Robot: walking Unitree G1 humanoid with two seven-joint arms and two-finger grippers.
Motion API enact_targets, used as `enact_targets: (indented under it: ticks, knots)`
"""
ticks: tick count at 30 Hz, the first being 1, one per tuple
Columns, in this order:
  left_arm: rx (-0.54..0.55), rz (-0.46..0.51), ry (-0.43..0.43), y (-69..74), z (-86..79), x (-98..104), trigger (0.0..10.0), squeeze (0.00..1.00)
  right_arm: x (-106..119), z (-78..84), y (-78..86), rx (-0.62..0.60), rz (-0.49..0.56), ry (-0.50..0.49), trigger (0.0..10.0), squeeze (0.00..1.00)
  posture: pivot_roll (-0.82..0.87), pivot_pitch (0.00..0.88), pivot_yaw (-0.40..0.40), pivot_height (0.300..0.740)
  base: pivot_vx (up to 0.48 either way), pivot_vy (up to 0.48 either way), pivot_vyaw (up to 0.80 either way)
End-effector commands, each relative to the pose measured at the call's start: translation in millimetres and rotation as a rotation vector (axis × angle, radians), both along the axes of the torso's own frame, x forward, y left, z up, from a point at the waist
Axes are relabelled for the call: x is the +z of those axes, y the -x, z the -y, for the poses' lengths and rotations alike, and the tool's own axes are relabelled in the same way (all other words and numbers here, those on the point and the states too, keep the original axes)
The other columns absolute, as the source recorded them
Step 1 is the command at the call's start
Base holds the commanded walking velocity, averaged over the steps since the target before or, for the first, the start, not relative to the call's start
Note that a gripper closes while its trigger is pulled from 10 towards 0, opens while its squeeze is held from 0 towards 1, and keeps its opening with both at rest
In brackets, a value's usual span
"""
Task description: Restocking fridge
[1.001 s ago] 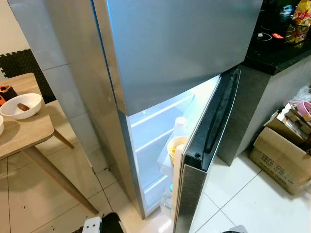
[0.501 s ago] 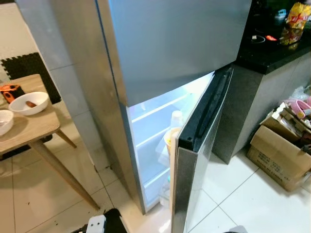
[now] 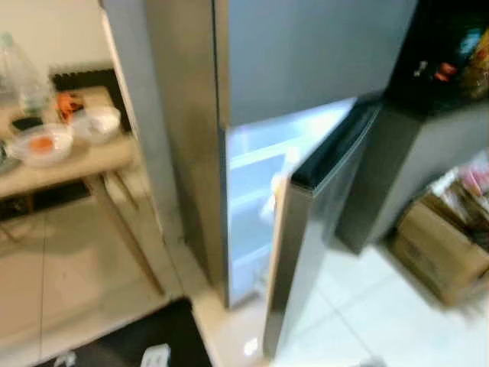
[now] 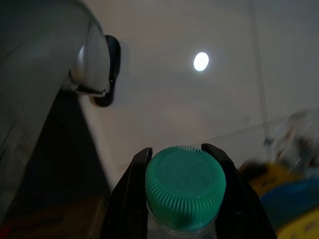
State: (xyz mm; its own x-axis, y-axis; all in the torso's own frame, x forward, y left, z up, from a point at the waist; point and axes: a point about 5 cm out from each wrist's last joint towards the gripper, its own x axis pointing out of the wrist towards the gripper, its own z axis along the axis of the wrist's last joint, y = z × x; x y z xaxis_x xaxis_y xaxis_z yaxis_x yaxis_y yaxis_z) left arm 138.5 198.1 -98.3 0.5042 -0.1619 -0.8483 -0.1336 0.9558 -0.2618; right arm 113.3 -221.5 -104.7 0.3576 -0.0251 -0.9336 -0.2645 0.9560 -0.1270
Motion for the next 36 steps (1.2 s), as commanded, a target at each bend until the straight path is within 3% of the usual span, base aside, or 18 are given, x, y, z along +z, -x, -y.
enact_targets:
  ticks: [1, 7, 14, 19, 24, 31, 36]
  knots:
    - [0.012, -0.005, -0.002, 2.8, -2.4, -1, 10.0, 0.00, 4, -0.4, -14.3, 0.015, 0.042, 0.003, 10.0, 0.00, -0.06, 0.000, -0.015, 0.740, 0.000, 0.000, 0.00]
    - [0.003, 0.016, 0.029, -0.6, -3.1, 1, 10.0, 0.00, 5, -0.9, -15.5, 0.015, 0.044, 0.000, 10.0, 0.00, -0.06, 0.000, -0.017, 0.740, 0.000, -0.159, 0.00]
    - [0.004, 0.013, 0.000, -1.0, -5.0, 1, 10.0, 0.00, 5, -1.0, -15.5, 0.014, 0.044, 0.000, 10.0, 0.00, -0.06, 0.000, -0.016, 0.740, 0.000, -0.410, 0.00]
    - [0.036, 0.030, 0.000, -3.7, -5.8, 3, 10.0, 0.00, 5, -0.8, -15.8, 0.012, 0.046, -0.001, 10.0, 0.00, -0.06, 0.000, -0.017, 0.740, 0.000, 0.000, 0.00]
    - [0.062, 0.059, 0.011, -10.0, -5.2, 5, 10.0, 0.00, 5, -1.0, -16.2, 0.012, 0.047, -0.003, 10.0, 0.00, -0.06, 0.000, -0.016, 0.740, 0.000, 0.000, 0.00]
    - [0.108, 0.176, 0.083, -37.7, -4.5, 18, 10.0, 0.00, 5, -2.5, -17.0, 0.015, 0.048, -0.010, 10.0, 0.00, -0.06, 0.000, -0.019, 0.740, 0.000, 0.000, 0.00]
    - [0.094, 0.187, 0.113, -39.2, -2.1, 19, 10.0, 0.00, 5, -2.9, -17.3, 0.014, 0.050, -0.011, 10.0, 0.00, -0.06, 0.000, -0.017, 0.740, 0.000, -0.180, 0.00]
